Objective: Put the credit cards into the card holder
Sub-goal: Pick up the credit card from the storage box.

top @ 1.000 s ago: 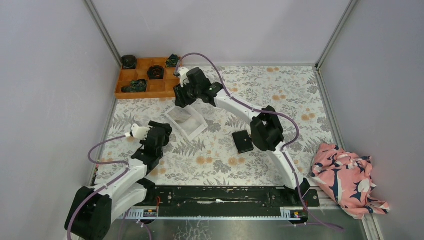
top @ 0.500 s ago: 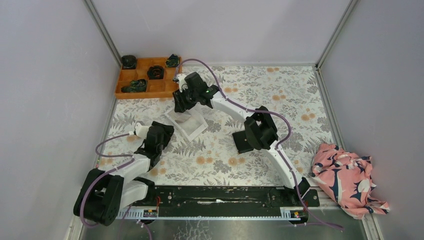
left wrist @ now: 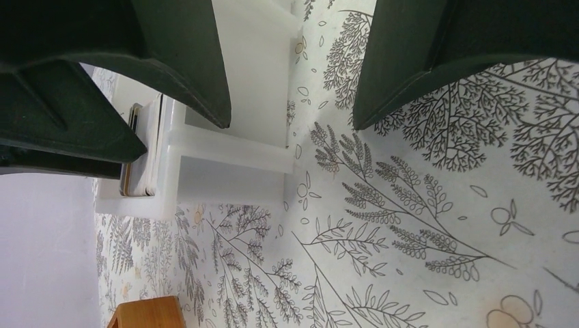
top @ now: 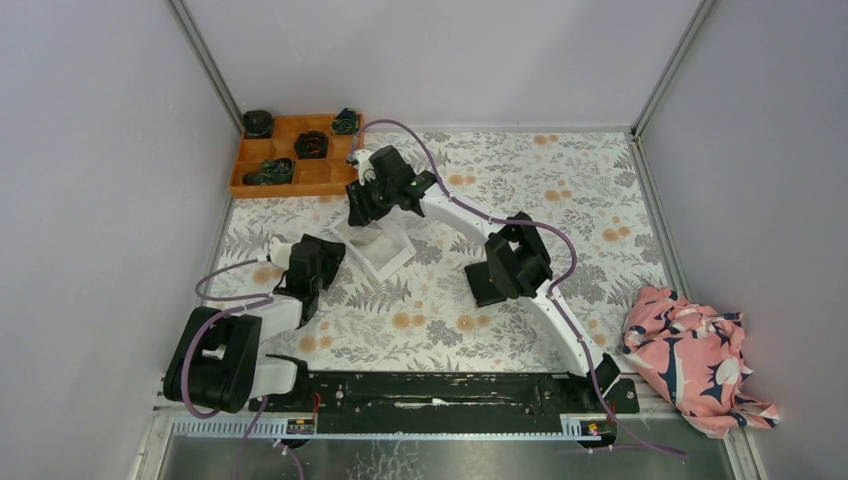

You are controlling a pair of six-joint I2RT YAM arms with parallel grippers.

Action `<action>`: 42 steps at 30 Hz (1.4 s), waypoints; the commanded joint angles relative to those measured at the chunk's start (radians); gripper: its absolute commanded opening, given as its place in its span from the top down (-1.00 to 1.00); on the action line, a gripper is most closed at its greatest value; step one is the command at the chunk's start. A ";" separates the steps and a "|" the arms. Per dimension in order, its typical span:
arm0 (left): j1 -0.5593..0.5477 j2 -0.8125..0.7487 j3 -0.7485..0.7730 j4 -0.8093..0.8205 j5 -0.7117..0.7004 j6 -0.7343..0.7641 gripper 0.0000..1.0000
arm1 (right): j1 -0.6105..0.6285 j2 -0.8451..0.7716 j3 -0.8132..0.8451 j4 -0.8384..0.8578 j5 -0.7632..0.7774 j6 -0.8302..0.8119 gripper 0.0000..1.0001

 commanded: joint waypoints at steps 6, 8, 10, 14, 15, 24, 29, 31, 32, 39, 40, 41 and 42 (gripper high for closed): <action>0.034 0.112 0.052 0.085 0.094 0.052 -0.47 | -0.012 0.017 0.033 -0.001 -0.036 0.025 0.02; 0.035 0.128 0.058 0.095 0.103 0.054 -0.46 | -0.012 0.014 0.027 0.003 -0.040 0.031 0.05; 0.035 0.137 0.067 0.097 0.110 0.060 -0.46 | -0.011 0.005 0.013 0.013 -0.043 0.038 0.08; 0.036 0.142 0.075 0.099 0.121 0.067 -0.44 | -0.012 -0.012 0.002 0.031 -0.050 0.056 0.16; 0.035 0.140 0.075 0.100 0.124 0.067 -0.44 | -0.011 -0.016 0.001 0.035 -0.052 0.062 0.17; 0.035 0.125 0.073 0.094 0.135 0.072 -0.43 | -0.011 -0.046 -0.003 0.049 -0.054 0.093 0.27; 0.035 0.123 0.074 0.093 0.139 0.074 -0.42 | -0.011 -0.060 -0.011 0.055 -0.056 0.108 0.34; 0.034 0.122 0.073 0.093 0.139 0.074 -0.42 | -0.011 -0.066 -0.016 0.056 -0.057 0.110 0.36; 0.035 0.122 0.073 0.093 0.139 0.074 -0.42 | -0.011 -0.070 -0.017 0.056 -0.057 0.111 0.36; 0.035 0.119 0.074 0.090 0.136 0.078 -0.42 | -0.010 -0.094 -0.036 0.065 -0.051 0.115 0.39; 0.035 0.119 0.074 0.090 0.135 0.077 -0.42 | -0.011 -0.097 -0.039 0.067 -0.051 0.116 0.39; 0.035 0.120 0.074 0.090 0.135 0.077 -0.42 | -0.010 -0.099 -0.040 0.066 -0.051 0.116 0.40; 0.034 0.122 0.076 0.090 0.135 0.078 -0.42 | -0.010 -0.103 -0.042 0.068 -0.049 0.117 0.41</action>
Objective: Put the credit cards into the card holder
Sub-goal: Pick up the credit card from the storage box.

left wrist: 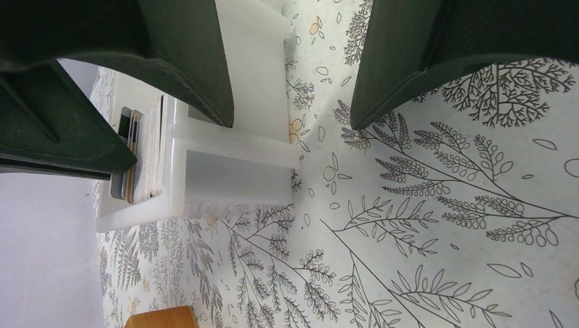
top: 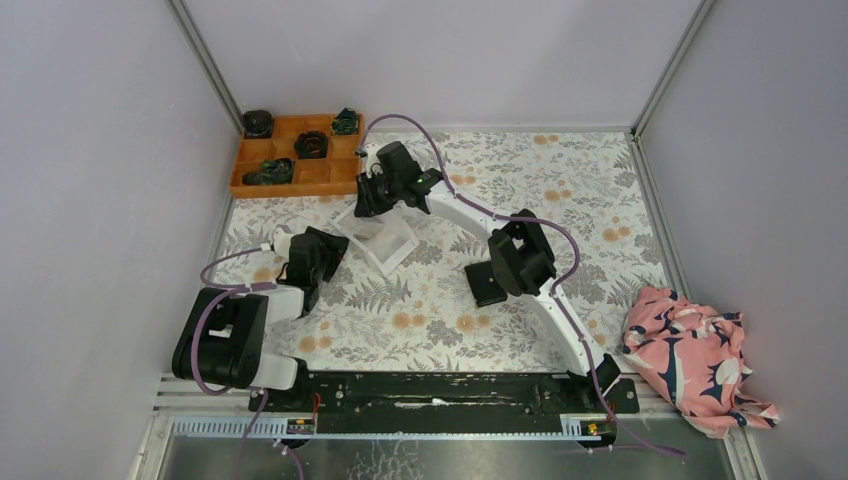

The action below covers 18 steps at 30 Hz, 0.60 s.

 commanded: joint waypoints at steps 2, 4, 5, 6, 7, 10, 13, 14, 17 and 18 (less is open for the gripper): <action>0.002 0.003 0.020 0.006 0.026 0.019 -0.42 | 0.015 -0.099 -0.016 0.010 -0.043 0.026 0.41; 0.001 0.010 0.025 0.007 0.022 0.019 -0.42 | 0.014 -0.110 -0.027 0.014 -0.036 0.025 0.41; 0.000 0.013 0.026 0.008 0.021 0.019 -0.42 | 0.014 -0.114 -0.032 0.015 -0.034 0.023 0.42; 0.001 0.015 0.028 0.010 0.019 0.019 -0.42 | 0.014 -0.119 -0.036 0.016 -0.030 0.021 0.42; 0.001 0.019 0.031 0.010 0.019 0.019 -0.42 | 0.014 -0.124 -0.040 0.017 -0.026 0.019 0.42; 0.001 0.026 0.038 0.010 0.012 0.022 -0.42 | 0.014 -0.137 -0.054 0.019 -0.006 0.009 0.43; 0.001 0.036 0.056 0.006 0.008 0.028 -0.42 | 0.014 -0.151 -0.068 0.017 0.018 -0.003 0.46; 0.001 0.039 0.061 0.006 0.009 0.029 -0.42 | 0.014 -0.157 -0.071 0.015 0.028 -0.009 0.47; 0.000 0.047 0.073 0.005 0.008 0.030 -0.42 | 0.014 -0.173 -0.092 0.013 0.065 -0.023 0.52; 0.001 0.050 0.078 0.004 0.006 0.032 -0.42 | 0.014 -0.179 -0.100 0.014 0.080 -0.028 0.55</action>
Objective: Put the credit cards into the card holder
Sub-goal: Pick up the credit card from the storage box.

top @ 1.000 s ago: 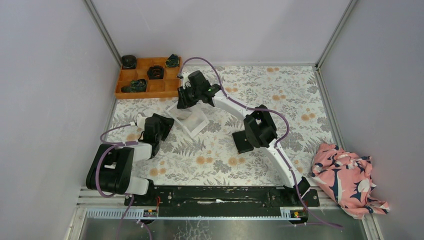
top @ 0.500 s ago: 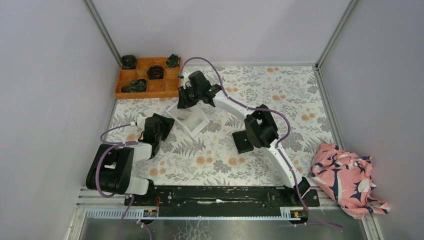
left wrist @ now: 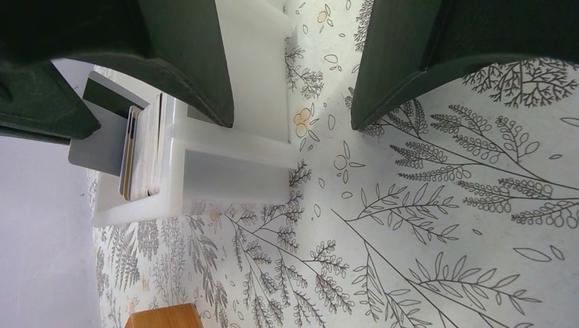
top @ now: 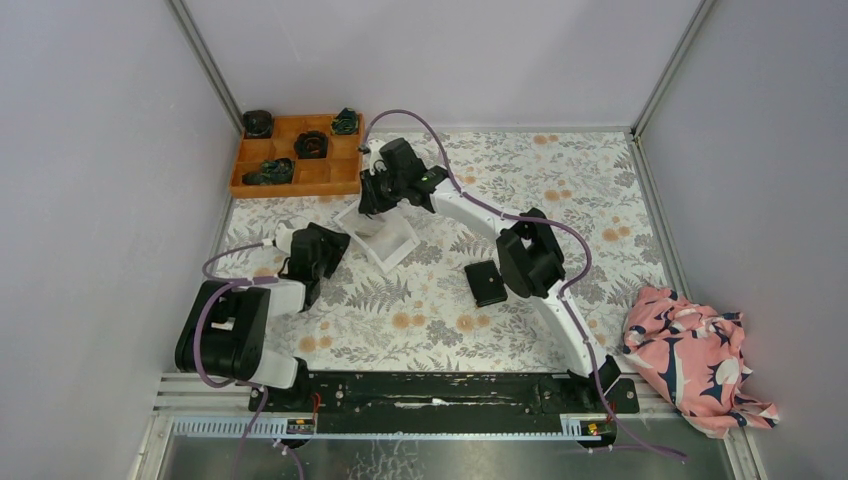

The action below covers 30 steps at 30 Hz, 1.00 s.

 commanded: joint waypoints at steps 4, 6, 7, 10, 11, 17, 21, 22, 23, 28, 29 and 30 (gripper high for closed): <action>0.001 0.015 0.049 0.008 0.005 0.029 -0.42 | 0.013 -0.121 -0.053 0.015 0.120 -0.044 0.66; 0.001 0.009 0.050 0.002 0.004 0.035 -0.42 | 0.014 -0.126 -0.053 0.002 0.162 -0.062 0.73; 0.001 0.004 0.049 -0.001 0.001 0.037 -0.42 | 0.014 -0.129 -0.054 -0.007 0.190 -0.069 0.77; 0.001 -0.013 0.045 -0.013 -0.001 0.046 -0.43 | 0.014 -0.142 -0.064 -0.020 0.255 -0.096 0.82; 0.001 -0.024 0.042 -0.017 -0.002 0.047 -0.43 | 0.014 -0.149 -0.070 -0.020 0.270 -0.107 0.85; 0.000 -0.106 0.007 -0.063 -0.008 0.051 -0.44 | 0.015 -0.212 -0.133 -0.012 0.328 -0.152 1.00; -0.010 -0.190 -0.002 -0.126 -0.019 0.064 -0.44 | 0.015 -0.284 -0.204 0.011 0.336 -0.165 1.00; -0.015 -0.214 -0.004 -0.143 -0.023 0.070 -0.44 | 0.016 -0.304 -0.225 0.018 0.335 -0.165 1.00; -0.021 -0.237 -0.006 -0.161 -0.026 0.076 -0.44 | 0.016 -0.325 -0.244 0.022 0.337 -0.167 1.00; -0.045 -0.390 -0.037 -0.191 -0.009 0.135 -0.46 | 0.021 -0.444 -0.358 0.019 0.324 -0.165 1.00; -0.050 -0.424 -0.046 -0.184 0.007 0.150 -0.46 | 0.021 -0.474 -0.389 0.020 0.315 -0.159 1.00; -0.055 -0.454 -0.058 -0.166 0.030 0.165 -0.46 | 0.022 -0.519 -0.422 0.022 0.299 -0.153 1.00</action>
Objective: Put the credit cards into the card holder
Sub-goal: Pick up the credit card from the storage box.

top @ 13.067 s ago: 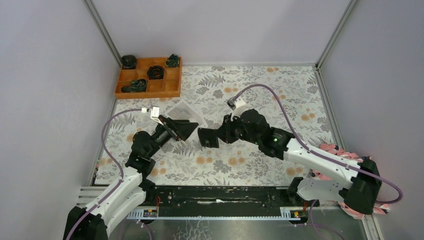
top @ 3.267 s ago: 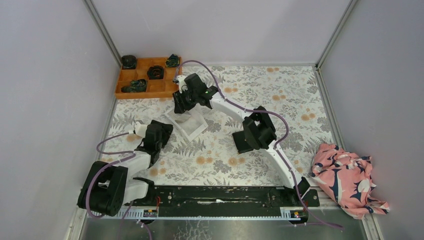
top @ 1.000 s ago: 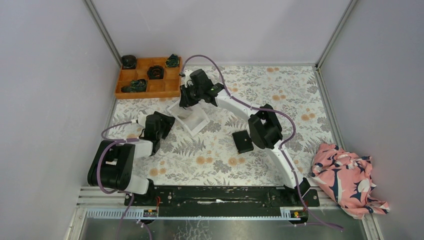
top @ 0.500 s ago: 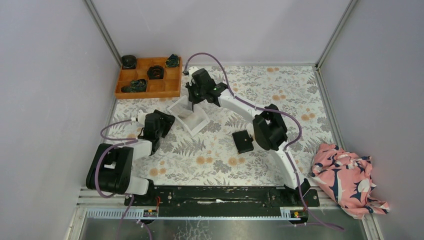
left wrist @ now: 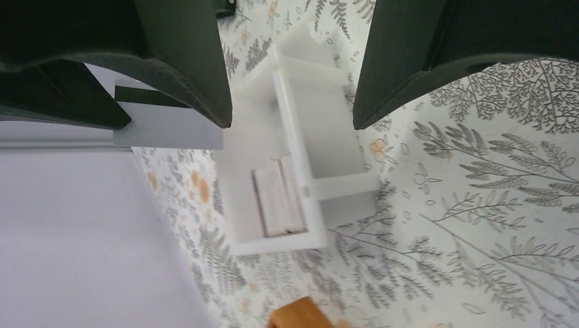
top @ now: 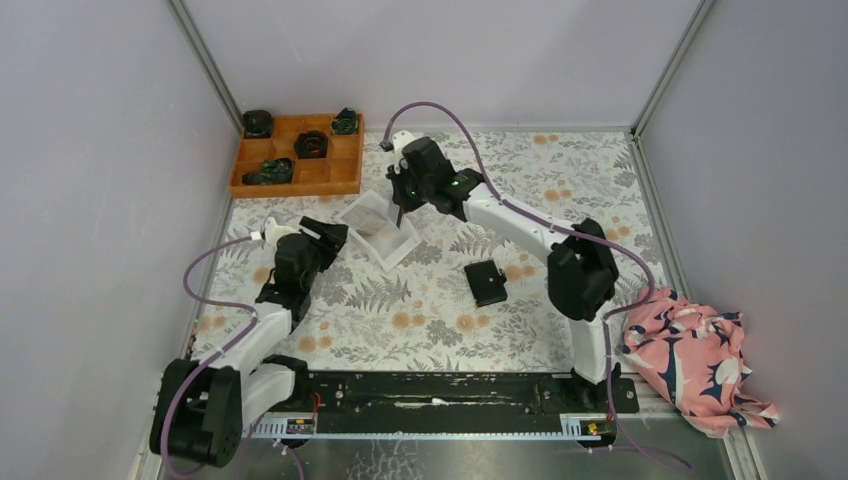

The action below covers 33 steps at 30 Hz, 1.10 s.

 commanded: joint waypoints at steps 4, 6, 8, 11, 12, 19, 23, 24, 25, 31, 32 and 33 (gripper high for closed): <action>-0.054 -0.194 -0.072 0.064 0.162 0.135 -0.46 | 0.016 -0.304 -0.223 0.018 -0.080 0.014 1.00; -0.092 -0.228 -0.083 0.103 0.215 0.155 -0.46 | 0.016 -0.383 -0.297 0.012 -0.119 0.026 1.00; -0.129 -0.254 -0.096 0.168 0.284 0.179 -0.45 | 0.018 -0.475 -0.368 0.002 -0.166 0.046 1.00; -0.198 -0.266 -0.106 0.285 0.395 0.212 -0.43 | 0.018 -0.598 -0.478 -0.002 -0.226 0.089 1.00; -0.226 -0.264 -0.104 0.316 0.428 0.223 -0.42 | 0.018 -0.638 -0.510 -0.006 -0.240 0.102 1.00; -0.434 -0.177 -0.076 0.407 0.540 0.333 -0.42 | 0.018 -0.854 -0.726 -0.040 -0.327 0.190 1.00; -0.461 -0.133 -0.097 0.501 0.616 0.336 -0.41 | 0.018 -0.960 -0.809 -0.045 -0.358 0.233 1.00; -0.461 -0.124 -0.105 0.533 0.640 0.332 -0.41 | 0.018 -0.978 -0.822 -0.047 -0.367 0.243 1.00; -0.462 -0.116 -0.111 0.560 0.662 0.330 -0.41 | 0.018 -0.993 -0.832 -0.055 -0.370 0.250 1.00; -0.468 -0.057 -0.103 0.647 0.803 0.328 -0.38 | 0.018 -1.015 -0.867 -0.057 -0.409 0.281 1.00; -0.472 -0.045 -0.106 0.665 0.818 0.323 -0.38 | 0.017 -1.012 -0.869 -0.056 -0.408 0.283 1.00; -0.475 -0.036 -0.108 0.678 0.828 0.320 -0.37 | 0.017 -1.006 -0.872 -0.054 -0.411 0.283 1.00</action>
